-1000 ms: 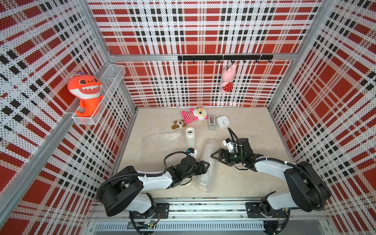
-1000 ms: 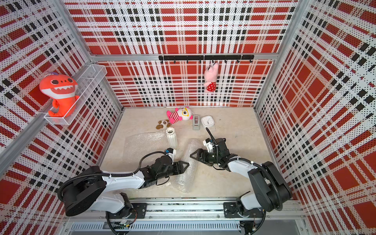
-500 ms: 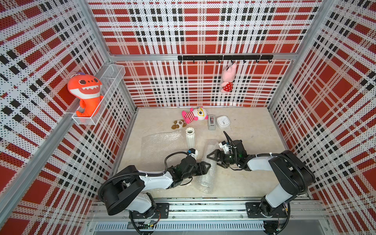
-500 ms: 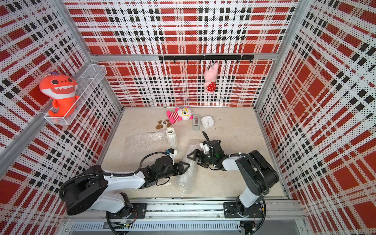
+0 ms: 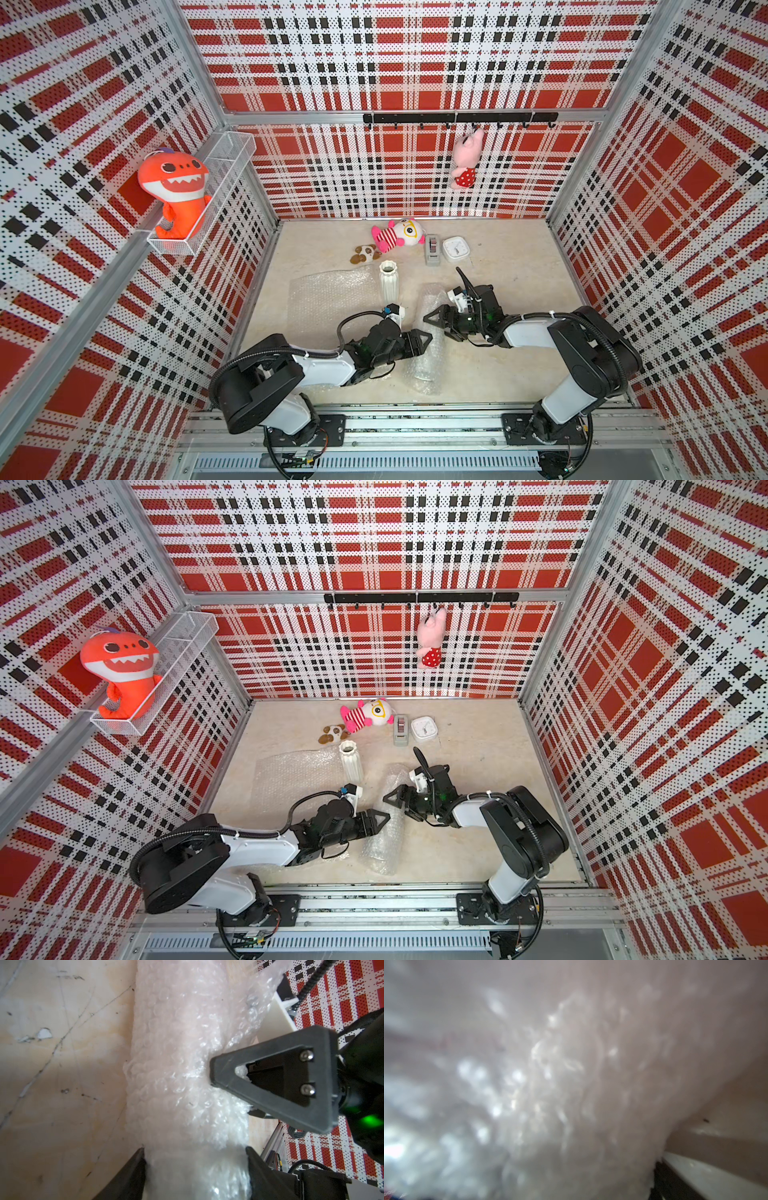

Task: Wrap vases in bubble wrap
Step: Pick up the wrapped vase from the center of the board.

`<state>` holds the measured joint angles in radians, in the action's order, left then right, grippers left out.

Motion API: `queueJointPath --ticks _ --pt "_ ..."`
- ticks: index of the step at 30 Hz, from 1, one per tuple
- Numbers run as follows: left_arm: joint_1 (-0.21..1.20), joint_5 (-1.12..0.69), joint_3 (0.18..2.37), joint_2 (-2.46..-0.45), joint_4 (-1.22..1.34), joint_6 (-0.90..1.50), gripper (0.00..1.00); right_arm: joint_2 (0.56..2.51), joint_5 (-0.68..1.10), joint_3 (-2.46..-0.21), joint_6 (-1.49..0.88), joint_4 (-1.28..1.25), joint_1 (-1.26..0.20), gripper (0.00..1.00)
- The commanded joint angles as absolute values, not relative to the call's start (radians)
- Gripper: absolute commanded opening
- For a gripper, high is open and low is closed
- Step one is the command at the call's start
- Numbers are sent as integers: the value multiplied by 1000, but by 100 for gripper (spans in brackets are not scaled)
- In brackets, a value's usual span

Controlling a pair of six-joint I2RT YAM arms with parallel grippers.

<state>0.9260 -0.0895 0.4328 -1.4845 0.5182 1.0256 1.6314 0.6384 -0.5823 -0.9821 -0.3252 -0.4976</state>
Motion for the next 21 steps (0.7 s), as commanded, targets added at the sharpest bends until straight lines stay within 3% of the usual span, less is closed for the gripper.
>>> queueJointPath --ticks 1,7,15,21 --pt "995 -186 520 -1549 579 971 47 1605 539 -604 -900 -186 -492 74" --pt "1054 -134 652 -1636 597 969 58 1509 450 -605 -766 14 -405 71" --pt "1058 -84 785 -1678 568 940 80 1434 281 -672 -524 274 -264 70" --pt "1044 -52 779 -1645 517 925 84 1448 94 -745 -370 391 -171 71"
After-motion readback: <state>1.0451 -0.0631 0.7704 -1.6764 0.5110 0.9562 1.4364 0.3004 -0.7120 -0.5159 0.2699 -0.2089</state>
